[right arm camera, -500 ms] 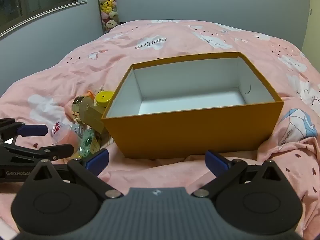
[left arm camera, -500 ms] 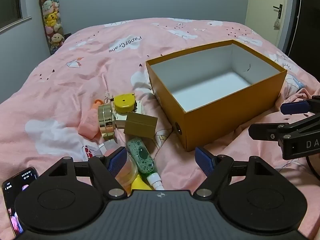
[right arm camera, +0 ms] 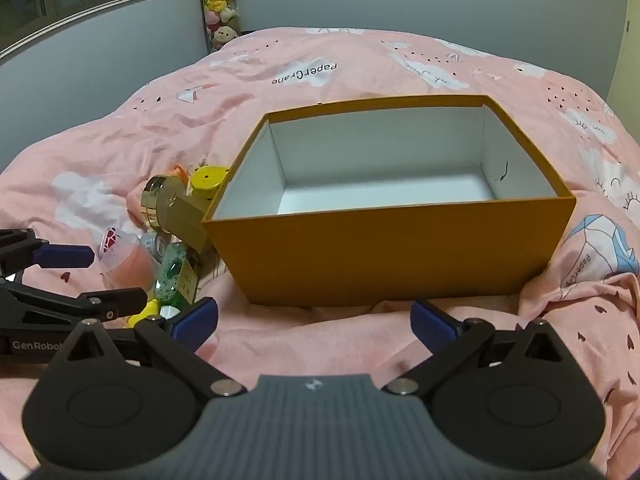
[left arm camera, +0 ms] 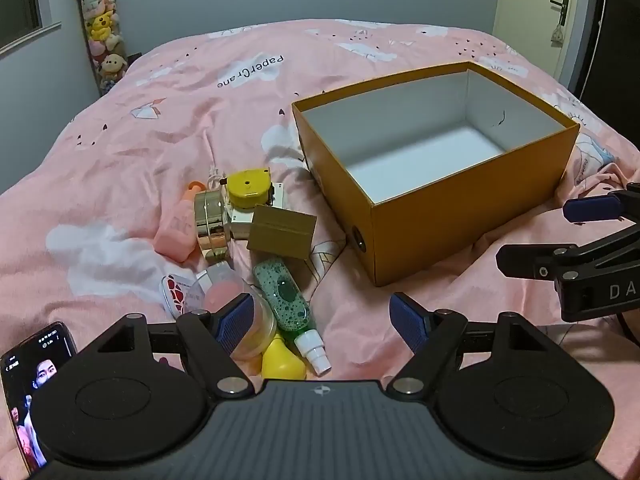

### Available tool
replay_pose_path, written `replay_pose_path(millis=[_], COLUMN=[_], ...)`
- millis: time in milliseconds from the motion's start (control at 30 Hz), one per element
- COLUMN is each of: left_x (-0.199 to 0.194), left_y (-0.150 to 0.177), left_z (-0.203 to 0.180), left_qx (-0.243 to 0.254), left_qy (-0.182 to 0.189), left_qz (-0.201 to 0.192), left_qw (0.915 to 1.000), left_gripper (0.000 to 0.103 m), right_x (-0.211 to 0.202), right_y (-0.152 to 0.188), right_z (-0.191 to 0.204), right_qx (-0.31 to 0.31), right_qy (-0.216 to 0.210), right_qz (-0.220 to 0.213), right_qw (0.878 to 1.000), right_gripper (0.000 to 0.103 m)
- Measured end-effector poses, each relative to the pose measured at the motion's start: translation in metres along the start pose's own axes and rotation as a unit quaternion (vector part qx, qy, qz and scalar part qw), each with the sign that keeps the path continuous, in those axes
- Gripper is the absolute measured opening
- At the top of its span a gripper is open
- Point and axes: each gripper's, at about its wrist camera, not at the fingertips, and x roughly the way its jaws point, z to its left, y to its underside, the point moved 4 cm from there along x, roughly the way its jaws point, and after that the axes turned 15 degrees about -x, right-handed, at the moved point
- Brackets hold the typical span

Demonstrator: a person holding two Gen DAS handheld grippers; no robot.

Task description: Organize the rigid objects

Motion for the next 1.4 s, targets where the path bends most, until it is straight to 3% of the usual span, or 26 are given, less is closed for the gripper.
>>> replay_pose_path(millis=[1400], left_x=[0.0012], left_y=[0.0017], left_z=[0.0039], left_qx=[-0.008], left_qy=[-0.002], left_qz=[0.006], left_qw=[0.9999], left_gripper=[0.091], right_x=[0.0050], right_y=[0.0037], right_z=[0.0047], right_qx=[0.000], right_qy=[0.001], right_qz=[0.020], right_qw=[1.000], right_gripper=[0.100])
